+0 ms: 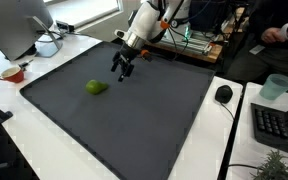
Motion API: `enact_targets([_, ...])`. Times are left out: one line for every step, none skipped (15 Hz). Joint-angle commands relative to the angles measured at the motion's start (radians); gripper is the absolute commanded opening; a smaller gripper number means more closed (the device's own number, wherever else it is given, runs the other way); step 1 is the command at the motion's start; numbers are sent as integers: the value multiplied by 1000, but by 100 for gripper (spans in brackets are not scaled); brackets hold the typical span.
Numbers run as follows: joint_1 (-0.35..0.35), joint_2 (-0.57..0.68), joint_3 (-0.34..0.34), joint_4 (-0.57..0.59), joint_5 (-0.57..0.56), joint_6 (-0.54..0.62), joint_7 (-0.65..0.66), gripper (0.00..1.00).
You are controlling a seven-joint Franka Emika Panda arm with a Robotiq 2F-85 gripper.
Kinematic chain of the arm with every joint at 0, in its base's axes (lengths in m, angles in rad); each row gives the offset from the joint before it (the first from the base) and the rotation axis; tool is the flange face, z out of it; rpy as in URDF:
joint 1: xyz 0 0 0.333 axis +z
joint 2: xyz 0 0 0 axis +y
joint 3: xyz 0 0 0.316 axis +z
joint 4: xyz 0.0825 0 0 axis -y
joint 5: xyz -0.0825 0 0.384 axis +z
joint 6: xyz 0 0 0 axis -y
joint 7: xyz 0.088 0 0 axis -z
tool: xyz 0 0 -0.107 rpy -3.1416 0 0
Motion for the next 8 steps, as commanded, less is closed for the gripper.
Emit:
enact_targets([-145, 53, 87, 56, 36, 20, -139, 100])
enact_targets([-167, 61, 102, 67, 44, 16, -161, 100])
enact_targets([-186, 70, 119, 75, 49, 11, -181, 100])
enact_targets([-201, 74, 134, 84, 57, 11, -201, 100])
enact_targets([-202, 65, 147, 88, 86, 13, -214, 100])
enact_targets([-199, 54, 156, 93, 120, 17, -228, 100])
enact_targets([-181, 24, 157, 101, 180, 34, -241, 100])
enact_targets([-169, 6, 161, 107, 230, 39, -255, 100])
